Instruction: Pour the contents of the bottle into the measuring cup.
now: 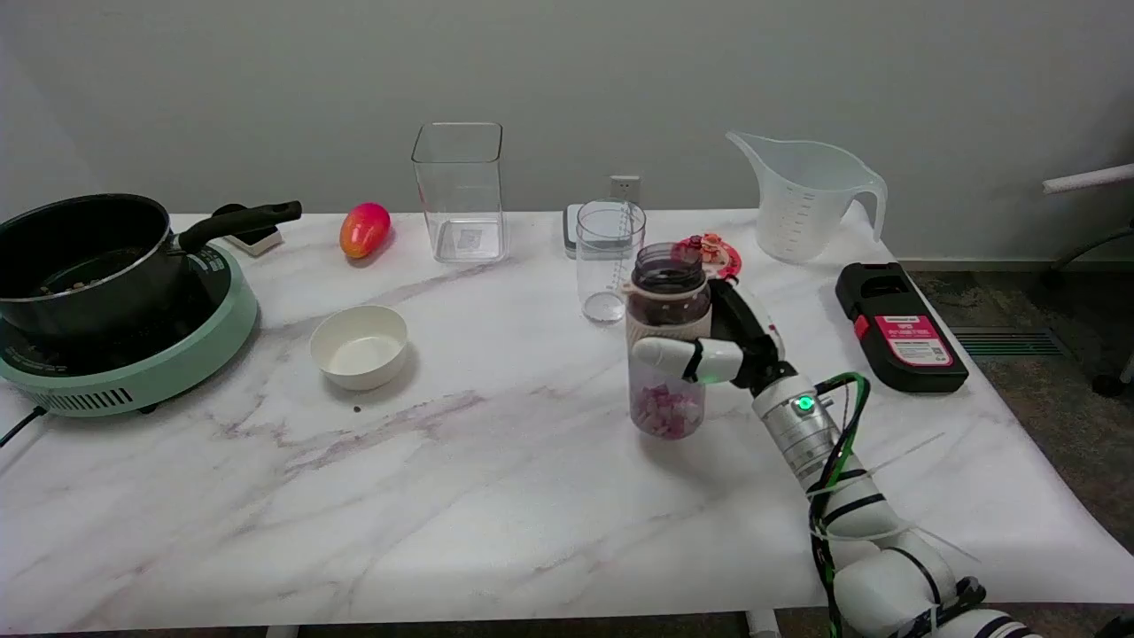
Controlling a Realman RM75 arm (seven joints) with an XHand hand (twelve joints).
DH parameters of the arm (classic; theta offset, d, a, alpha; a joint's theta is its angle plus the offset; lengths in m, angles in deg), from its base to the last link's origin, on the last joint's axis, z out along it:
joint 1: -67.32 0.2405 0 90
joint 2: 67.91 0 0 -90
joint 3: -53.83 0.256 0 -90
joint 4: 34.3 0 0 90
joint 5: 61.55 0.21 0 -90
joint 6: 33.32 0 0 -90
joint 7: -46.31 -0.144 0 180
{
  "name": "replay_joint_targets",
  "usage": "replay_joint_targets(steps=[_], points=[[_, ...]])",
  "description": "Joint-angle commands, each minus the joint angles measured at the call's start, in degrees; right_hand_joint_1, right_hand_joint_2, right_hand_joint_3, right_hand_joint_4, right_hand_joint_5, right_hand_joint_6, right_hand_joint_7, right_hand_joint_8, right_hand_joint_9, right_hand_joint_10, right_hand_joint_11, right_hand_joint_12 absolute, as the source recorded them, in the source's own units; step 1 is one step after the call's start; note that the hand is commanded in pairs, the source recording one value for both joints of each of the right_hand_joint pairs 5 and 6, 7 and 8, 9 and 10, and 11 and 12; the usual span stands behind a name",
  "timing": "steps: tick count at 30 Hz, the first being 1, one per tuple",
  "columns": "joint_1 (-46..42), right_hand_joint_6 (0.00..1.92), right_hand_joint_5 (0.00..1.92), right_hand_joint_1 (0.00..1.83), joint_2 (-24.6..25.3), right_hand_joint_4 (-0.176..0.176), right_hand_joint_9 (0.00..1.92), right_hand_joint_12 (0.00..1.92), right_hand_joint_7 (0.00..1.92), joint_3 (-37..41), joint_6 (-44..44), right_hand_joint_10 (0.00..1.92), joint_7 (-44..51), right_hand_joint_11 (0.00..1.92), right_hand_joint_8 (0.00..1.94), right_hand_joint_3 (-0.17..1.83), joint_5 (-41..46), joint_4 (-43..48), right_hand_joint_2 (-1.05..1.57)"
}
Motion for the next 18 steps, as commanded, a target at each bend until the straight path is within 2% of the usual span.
replay_joint_targets(steps=[1, 9, 18], points=[[0.6, 1.39, 1.39, 1.21, -3.71, 0.0, 1.6, 1.31, 1.62, 10.94, -5.61, 1.6, 0.11, 1.31, 1.62, 0.5, -0.25, 6.09, 1.43], [3.08, 1.47, 1.47, 1.17, -8.99, 0.0, 1.61, 1.33, 1.68, 17.08, -14.57, 1.61, 5.66, 1.33, 1.68, 0.47, -0.37, 10.5, 1.55], [10.69, 1.43, 1.43, 1.26, -19.44, 0.0, 1.56, 1.28, 1.65, 17.17, -21.75, 1.56, 11.17, 1.28, 1.65, 0.6, -1.83, 11.02, 1.4]])
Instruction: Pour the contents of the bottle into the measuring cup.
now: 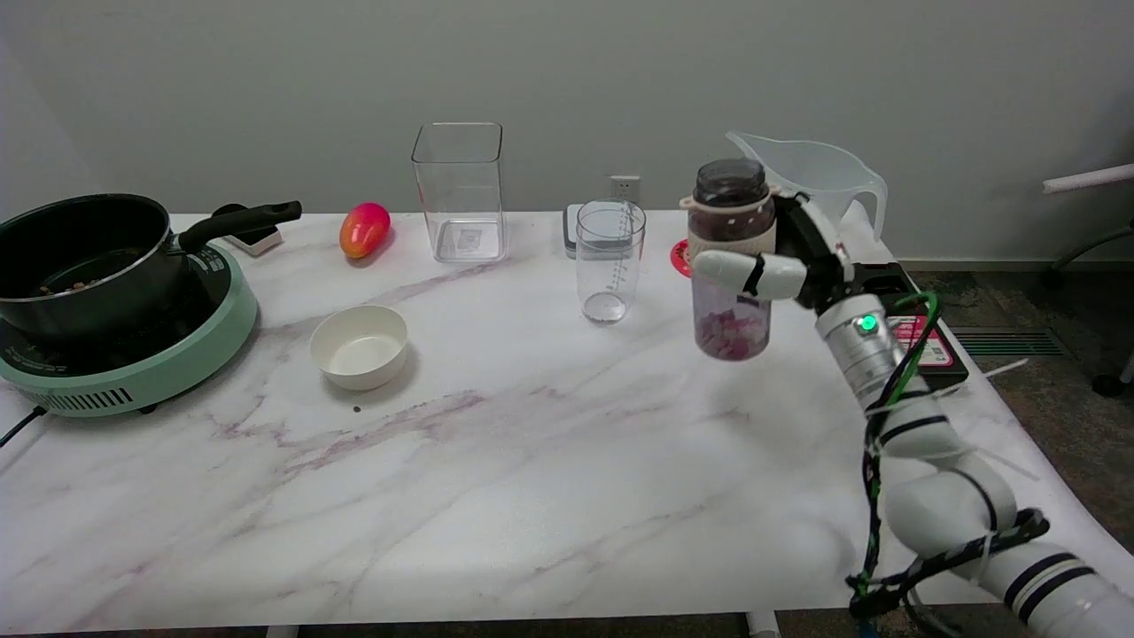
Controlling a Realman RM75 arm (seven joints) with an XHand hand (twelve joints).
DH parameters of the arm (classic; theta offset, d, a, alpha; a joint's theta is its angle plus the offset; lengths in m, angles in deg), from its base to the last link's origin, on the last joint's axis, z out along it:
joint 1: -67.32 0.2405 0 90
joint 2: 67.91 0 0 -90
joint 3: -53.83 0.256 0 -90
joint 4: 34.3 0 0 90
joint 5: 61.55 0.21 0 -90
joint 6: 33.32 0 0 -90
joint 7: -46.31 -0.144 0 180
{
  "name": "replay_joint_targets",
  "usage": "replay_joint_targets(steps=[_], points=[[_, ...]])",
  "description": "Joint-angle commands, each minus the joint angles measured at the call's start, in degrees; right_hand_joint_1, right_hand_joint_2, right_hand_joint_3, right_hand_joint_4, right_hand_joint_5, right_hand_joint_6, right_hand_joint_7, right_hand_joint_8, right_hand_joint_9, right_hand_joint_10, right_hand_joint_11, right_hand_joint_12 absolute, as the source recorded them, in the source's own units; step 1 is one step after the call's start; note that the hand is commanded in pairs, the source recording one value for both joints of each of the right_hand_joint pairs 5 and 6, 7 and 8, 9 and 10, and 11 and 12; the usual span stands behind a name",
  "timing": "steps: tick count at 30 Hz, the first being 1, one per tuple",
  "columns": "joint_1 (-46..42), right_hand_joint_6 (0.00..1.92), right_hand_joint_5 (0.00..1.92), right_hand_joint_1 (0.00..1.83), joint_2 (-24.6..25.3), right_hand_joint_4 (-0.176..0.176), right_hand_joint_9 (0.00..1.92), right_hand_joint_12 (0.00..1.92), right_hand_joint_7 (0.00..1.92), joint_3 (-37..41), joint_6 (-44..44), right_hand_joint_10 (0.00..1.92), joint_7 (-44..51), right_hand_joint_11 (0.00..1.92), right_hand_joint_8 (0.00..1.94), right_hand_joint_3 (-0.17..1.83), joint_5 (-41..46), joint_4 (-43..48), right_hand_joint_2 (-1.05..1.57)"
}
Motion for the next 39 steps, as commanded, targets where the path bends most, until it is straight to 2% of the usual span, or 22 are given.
replay_joint_targets(steps=[1, 6, 12, 19, 26, 39], points=[[9.69, 1.42, 1.42, 1.28, -14.54, 0.0, 1.55, 1.28, 1.65, 5.91, -14.0, 1.55, 8.45, 1.28, 1.65, 0.62, -2.45, 4.47, 1.38], [15.07, 1.39, 1.39, 1.34, -15.38, 0.0, 1.51, 1.25, 1.62, 3.37, -16.55, 1.51, 9.01, 1.25, 1.62, 0.74, -8.26, 4.15, 1.24], [19.02, 1.38, 1.38, 1.36, -15.58, 0.0, 1.51, 1.24, 1.61, -0.37, -17.6, 1.51, 10.66, 1.24, 1.61, 0.78, -16.35, 4.31, 1.19], [20.26, 1.38, 1.38, 1.38, -15.58, 0.0, 1.48, 1.22, 1.59, -4.48, -21.22, 1.48, 10.66, 1.22, 1.59, 0.83, -20.75, 5.62, 1.12], [21.3, 1.35, 1.35, 1.41, -15.58, 0.0, 1.45, 1.19, 1.57, -6.24, -27.43, 1.45, 10.42, 1.19, 1.57, 0.95, -32.08, 7.1, 0.98], [24.97, 1.3, 1.3, 1.46, -15.58, 0.0, 1.39, 1.15, 1.51, -7.92, -28.87, 1.39, 10.82, 1.15, 1.51, 1.16, -35.71, 2.67, 0.73]])
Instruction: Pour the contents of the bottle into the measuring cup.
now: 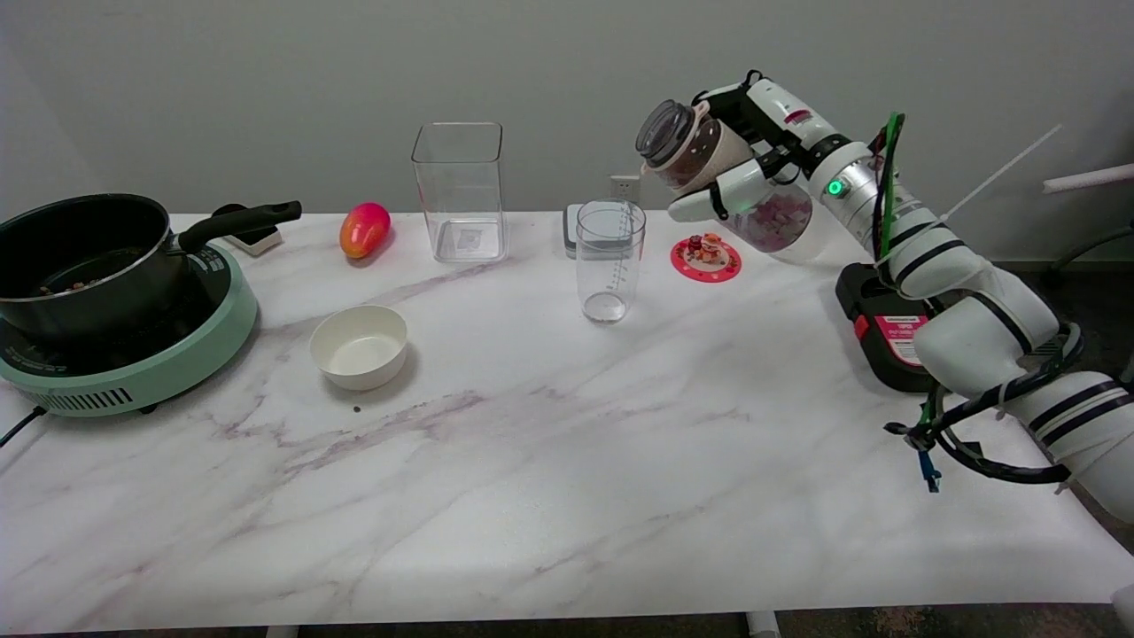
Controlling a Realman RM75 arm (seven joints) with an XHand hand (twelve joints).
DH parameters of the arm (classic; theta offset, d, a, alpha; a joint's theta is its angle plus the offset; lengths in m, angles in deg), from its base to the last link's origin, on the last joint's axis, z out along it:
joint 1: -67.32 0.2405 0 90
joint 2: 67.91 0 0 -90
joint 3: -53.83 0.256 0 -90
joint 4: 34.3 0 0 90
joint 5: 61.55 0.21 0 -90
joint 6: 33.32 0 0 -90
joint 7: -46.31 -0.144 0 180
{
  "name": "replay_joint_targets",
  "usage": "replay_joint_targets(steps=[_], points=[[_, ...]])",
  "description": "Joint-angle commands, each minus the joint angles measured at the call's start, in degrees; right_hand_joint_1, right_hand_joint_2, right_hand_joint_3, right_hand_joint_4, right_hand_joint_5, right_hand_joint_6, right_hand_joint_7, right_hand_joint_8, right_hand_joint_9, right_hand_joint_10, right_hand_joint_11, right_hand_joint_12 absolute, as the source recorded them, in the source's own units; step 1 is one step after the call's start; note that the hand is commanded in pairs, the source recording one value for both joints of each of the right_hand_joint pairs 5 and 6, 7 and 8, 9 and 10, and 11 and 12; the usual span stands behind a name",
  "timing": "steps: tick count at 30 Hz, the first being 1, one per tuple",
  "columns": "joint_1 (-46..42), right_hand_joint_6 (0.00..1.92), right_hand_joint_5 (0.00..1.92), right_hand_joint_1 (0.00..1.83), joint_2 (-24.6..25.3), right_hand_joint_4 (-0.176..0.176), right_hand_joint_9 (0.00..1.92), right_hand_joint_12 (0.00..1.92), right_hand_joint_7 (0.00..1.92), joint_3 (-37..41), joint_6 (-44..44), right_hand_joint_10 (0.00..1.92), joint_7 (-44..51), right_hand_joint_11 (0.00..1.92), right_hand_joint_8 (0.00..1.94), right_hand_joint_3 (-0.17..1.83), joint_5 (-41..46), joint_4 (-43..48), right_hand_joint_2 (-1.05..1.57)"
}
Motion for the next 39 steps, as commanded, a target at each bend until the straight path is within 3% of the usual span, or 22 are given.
replay_joint_targets(steps=[1, 13, 22, 30, 39], points=[[5.55, 1.3, 1.3, 1.46, -0.81, 0.0, 1.39, 1.15, 1.51, -3.36, -4.98, 1.39, 0.88, 1.15, 1.51, 1.17, -10.77, -3.06, 0.71], [7.86, 1.21, 1.21, 1.51, -0.73, 0.0, 1.33, 1.11, 1.45, -3.84, -4.18, 1.33, 0.24, 1.11, 1.45, 1.39, -16.4, -4.77, 0.46], [10.05, 1.19, 1.19, 1.52, -0.73, 0.0, 1.33, 1.11, 1.45, -4.84, 0.61, 1.33, 0.08, 1.11, 1.45, 1.44, -16.29, -8.04, 0.41], [11.14, 1.16, 1.16, 1.53, -1.13, 0.0, 1.31, 1.09, 1.42, -6.28, 0.41, 1.31, -7.07, 1.09, 1.42, 1.52, -27.44, -7.96, 0.31], [15.54, 1.15, 1.15, 1.54, -1.49, 0.0, 1.3, 1.07, 1.4, -11.36, 2.38, 1.3, -8.15, 1.07, 1.4, 1.61, -31.56, -10.89, 0.21]])
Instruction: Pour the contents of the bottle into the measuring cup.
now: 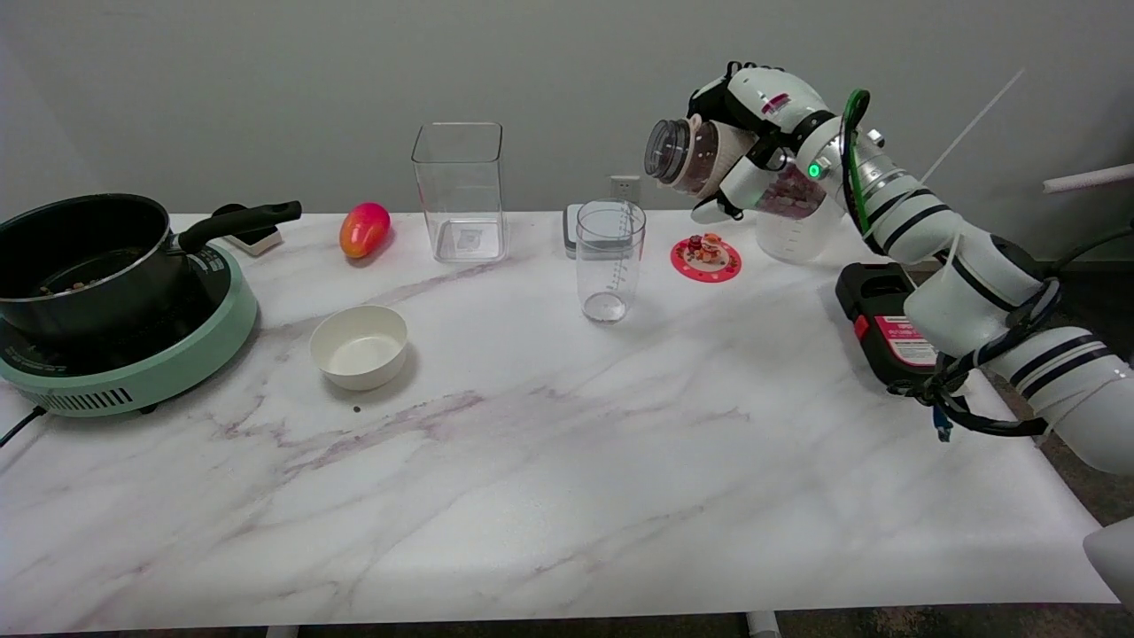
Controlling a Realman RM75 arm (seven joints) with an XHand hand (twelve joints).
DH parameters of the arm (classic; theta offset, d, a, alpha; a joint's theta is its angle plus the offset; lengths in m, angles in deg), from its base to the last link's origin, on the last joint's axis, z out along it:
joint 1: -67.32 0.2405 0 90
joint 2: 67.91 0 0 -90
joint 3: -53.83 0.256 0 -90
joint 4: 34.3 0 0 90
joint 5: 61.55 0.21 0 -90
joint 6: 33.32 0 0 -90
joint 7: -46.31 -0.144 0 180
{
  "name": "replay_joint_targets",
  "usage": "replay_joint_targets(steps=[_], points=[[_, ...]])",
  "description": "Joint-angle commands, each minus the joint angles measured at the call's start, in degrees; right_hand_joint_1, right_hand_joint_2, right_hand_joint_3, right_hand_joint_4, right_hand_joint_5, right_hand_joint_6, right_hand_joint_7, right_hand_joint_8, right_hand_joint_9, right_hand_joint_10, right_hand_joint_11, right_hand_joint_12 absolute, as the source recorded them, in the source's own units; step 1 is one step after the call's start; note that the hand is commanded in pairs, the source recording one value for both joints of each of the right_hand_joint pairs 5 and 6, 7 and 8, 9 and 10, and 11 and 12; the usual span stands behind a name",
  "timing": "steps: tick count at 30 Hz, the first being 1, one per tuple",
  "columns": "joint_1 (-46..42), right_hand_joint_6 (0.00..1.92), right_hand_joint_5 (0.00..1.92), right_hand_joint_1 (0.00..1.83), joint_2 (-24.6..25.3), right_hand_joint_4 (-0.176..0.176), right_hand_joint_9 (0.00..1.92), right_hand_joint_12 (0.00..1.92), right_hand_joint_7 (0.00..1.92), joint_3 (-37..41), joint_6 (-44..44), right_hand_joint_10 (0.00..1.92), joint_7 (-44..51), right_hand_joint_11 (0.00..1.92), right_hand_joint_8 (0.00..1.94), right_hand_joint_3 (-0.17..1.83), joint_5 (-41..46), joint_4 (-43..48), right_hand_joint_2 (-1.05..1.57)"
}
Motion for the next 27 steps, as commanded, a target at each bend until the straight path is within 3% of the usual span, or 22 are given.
replay_joint_targets(steps=[1, 9, 27], points=[[6.33, 1.15, 1.15, 1.54, -0.67, 0.0, 1.3, 1.07, 1.4, -6.41, 3.38, 1.3, -4.99, 1.07, 1.4, 1.62, -11.39, -4.22, 0.2], [10.01, 1.13, 1.13, 1.55, -1.59, 0.0, 1.28, 1.05, 1.38, -10.02, 4.88, 1.28, -4.99, 1.05, 1.38, 1.68, -16.24, -5.67, 0.13], [18.09, 1.13, 1.13, 1.58, -0.82, 0.0, 1.26, 1.04, 1.37, -17.82, 5.18, 1.26, -5.15, 1.04, 1.37, 1.73, -16.43, -9.71, 0.05]])
